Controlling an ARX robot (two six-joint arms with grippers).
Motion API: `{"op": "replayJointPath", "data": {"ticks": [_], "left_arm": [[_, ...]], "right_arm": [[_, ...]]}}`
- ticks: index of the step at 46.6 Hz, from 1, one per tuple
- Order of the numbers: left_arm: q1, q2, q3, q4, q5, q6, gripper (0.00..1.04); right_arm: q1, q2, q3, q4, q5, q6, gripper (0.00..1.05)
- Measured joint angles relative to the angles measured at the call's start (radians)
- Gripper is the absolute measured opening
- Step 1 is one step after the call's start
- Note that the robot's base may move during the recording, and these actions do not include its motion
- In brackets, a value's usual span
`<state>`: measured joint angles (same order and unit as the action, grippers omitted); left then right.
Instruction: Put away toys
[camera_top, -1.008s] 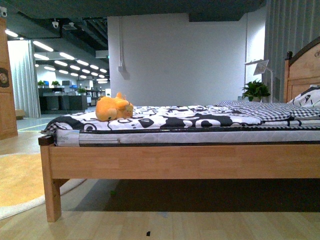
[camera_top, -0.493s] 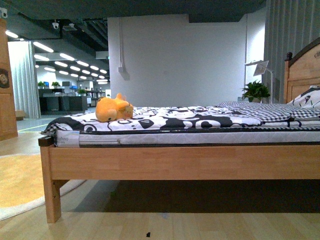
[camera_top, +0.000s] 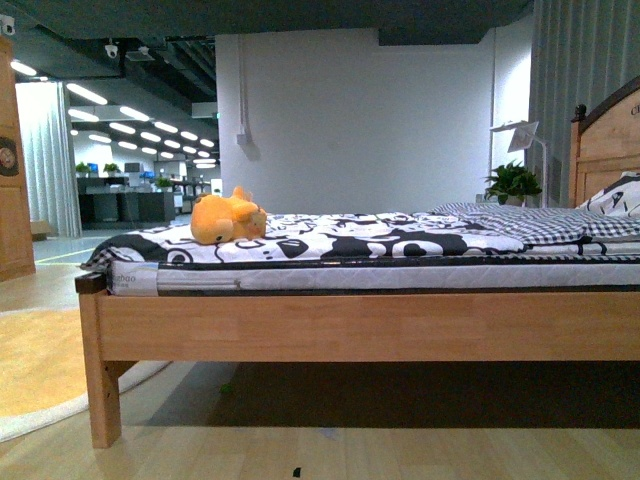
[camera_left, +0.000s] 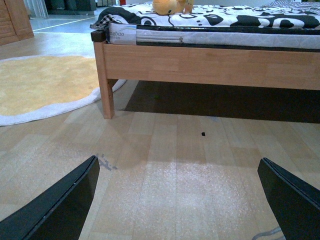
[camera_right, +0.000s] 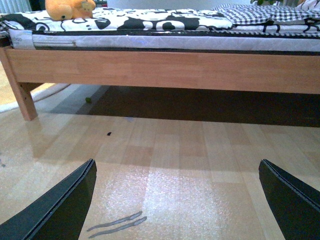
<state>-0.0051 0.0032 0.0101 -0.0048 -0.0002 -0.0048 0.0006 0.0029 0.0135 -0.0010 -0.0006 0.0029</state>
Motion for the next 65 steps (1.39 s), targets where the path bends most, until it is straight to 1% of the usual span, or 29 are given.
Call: {"op": "replayJointPath", "data": {"ticks": [65], "left_arm": [[0.001, -0.001, 0.000, 0.000, -0.001, 0.000, 0.99]], "right_arm": [[0.000, 0.000, 0.000, 0.000, 0.000, 0.000, 0.98]]}}
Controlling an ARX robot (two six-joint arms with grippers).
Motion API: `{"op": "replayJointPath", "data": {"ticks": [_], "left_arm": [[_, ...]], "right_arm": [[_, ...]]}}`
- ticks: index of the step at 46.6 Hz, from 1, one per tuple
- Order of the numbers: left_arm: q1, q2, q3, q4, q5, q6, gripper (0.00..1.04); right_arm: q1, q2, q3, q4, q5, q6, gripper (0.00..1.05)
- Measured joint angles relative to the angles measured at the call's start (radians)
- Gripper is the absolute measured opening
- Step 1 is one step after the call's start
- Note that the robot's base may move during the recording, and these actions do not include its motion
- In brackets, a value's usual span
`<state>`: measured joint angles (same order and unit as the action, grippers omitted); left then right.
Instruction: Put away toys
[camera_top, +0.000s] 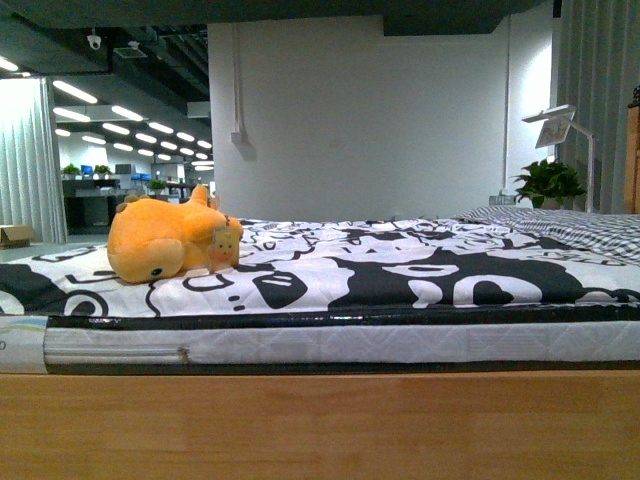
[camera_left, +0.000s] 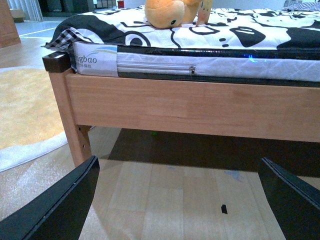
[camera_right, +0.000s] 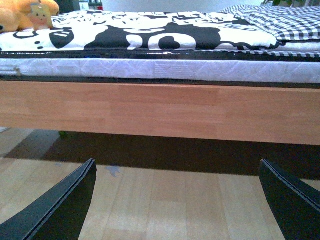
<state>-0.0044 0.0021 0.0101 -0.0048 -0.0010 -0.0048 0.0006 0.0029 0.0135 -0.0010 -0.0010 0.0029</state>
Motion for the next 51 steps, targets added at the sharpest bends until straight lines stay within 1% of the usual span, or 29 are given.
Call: {"op": "replayJointPath", "data": {"ticks": [51], "left_arm": [[0.002, 0.000, 0.000, 0.000, 0.001, 0.000, 0.99]], "right_arm": [[0.000, 0.000, 0.000, 0.000, 0.003, 0.000, 0.98]]}}
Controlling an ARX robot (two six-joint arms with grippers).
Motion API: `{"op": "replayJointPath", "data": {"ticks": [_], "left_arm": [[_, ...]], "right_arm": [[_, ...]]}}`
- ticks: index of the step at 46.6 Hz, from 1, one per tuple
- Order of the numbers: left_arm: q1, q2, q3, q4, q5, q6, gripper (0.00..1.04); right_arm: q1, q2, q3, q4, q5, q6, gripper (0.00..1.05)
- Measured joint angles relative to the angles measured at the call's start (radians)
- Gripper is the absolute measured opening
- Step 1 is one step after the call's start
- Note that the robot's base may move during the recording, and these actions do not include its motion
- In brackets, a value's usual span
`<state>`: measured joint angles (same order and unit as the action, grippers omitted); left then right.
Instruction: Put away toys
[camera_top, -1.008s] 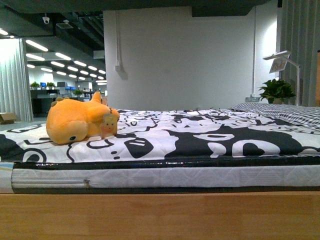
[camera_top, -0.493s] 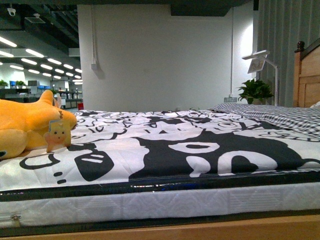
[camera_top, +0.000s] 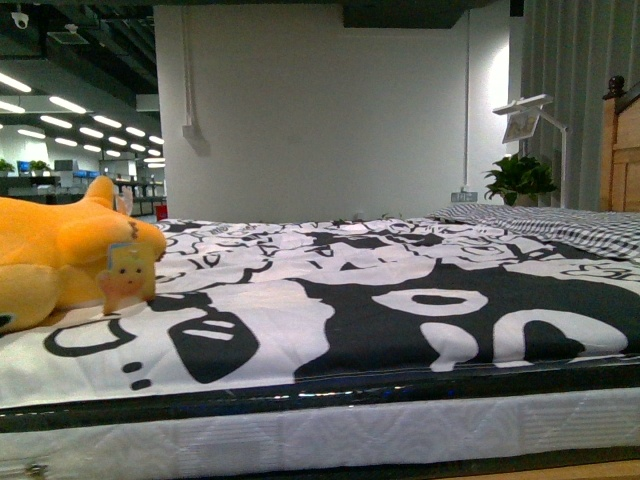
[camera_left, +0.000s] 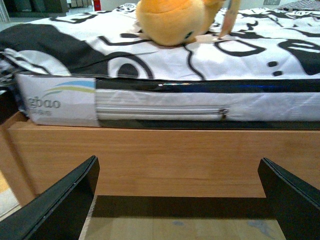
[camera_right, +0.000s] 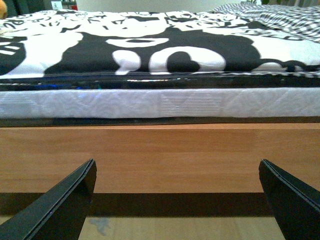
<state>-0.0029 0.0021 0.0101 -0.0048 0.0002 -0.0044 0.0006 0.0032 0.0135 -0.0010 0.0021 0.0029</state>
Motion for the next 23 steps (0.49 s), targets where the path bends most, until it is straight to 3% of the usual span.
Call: {"op": "replayJointPath", "data": {"ticks": [23], "left_arm": [[0.001, -0.001, 0.000, 0.000, 0.001, 0.001, 0.99]], "right_arm": [[0.000, 0.000, 0.000, 0.000, -0.003, 0.000, 0.98]]}}
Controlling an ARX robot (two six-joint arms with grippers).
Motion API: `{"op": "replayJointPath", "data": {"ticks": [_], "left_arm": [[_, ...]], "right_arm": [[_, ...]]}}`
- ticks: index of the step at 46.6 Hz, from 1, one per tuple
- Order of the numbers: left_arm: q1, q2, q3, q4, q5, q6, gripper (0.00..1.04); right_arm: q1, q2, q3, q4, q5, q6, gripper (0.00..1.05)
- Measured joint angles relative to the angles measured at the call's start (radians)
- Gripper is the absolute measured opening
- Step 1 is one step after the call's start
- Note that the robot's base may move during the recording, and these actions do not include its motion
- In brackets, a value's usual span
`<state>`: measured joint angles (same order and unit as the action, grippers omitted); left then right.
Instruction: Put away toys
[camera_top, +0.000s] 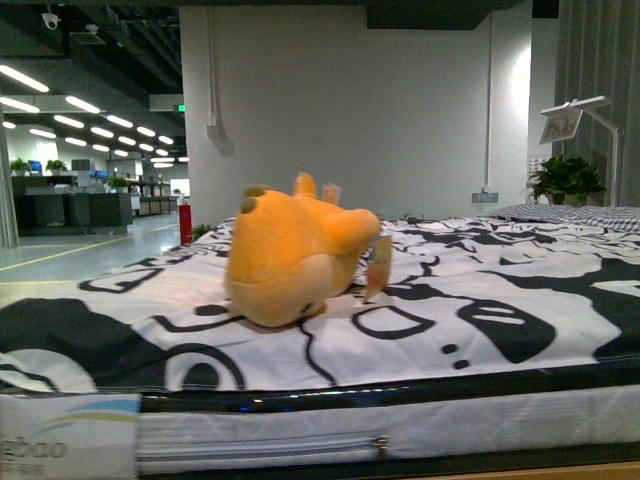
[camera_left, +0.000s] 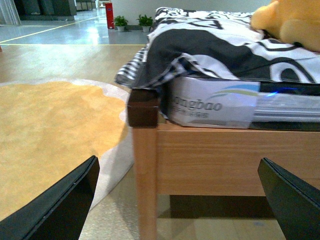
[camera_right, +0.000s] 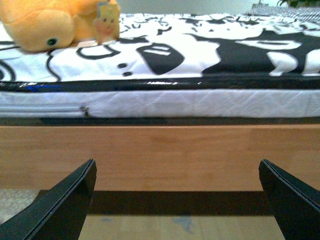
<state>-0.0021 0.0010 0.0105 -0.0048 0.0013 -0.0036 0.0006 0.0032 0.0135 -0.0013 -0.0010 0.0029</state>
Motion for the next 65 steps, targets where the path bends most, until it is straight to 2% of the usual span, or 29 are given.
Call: {"op": "replayJointPath", "data": {"ticks": [22, 24, 26, 28, 30, 33, 36, 39, 44, 56, 65], "left_arm": [[-0.002, -0.001, 0.000, 0.000, -0.004, 0.000, 0.99], [-0.001, -0.001, 0.000, 0.000, -0.004, 0.000, 0.99], [-0.001, -0.001, 0.000, 0.000, -0.003, 0.000, 0.99], [-0.001, -0.001, 0.000, 0.000, -0.002, 0.000, 0.99], [-0.001, -0.001, 0.000, 0.000, -0.002, 0.000, 0.99], [-0.001, -0.001, 0.000, 0.000, -0.002, 0.000, 0.99], [-0.001, -0.001, 0.000, 0.000, -0.002, 0.000, 0.99], [-0.001, -0.001, 0.000, 0.000, -0.002, 0.000, 0.99], [-0.001, -0.001, 0.000, 0.000, -0.002, 0.000, 0.99], [-0.001, -0.001, 0.000, 0.000, -0.002, 0.000, 0.99], [-0.001, -0.001, 0.000, 0.000, -0.002, 0.000, 0.99]], "right_arm": [[0.000, 0.000, 0.000, 0.000, -0.004, 0.000, 0.98], [-0.021, 0.010, 0.003, -0.009, -0.075, 0.019, 0.98], [-0.110, 0.059, 0.006, 0.005, -0.274, 0.072, 0.98], [-0.200, 0.138, 0.017, 0.075, -0.409, 0.120, 0.98], [-0.267, 0.227, 0.046, 0.167, -0.468, 0.153, 0.98], [-0.317, 0.380, 0.107, 0.320, -0.470, 0.170, 0.98], [-0.316, 0.528, 0.177, 0.450, -0.443, 0.174, 0.98], [-0.278, 0.687, 0.274, 0.555, -0.382, 0.171, 0.98], [-0.175, 0.901, 0.448, 0.613, -0.280, 0.140, 0.98], [0.090, 1.340, 0.945, 0.492, -0.005, 0.050, 0.98], [0.188, 1.573, 1.177, 0.403, 0.170, -0.019, 0.98]]}}
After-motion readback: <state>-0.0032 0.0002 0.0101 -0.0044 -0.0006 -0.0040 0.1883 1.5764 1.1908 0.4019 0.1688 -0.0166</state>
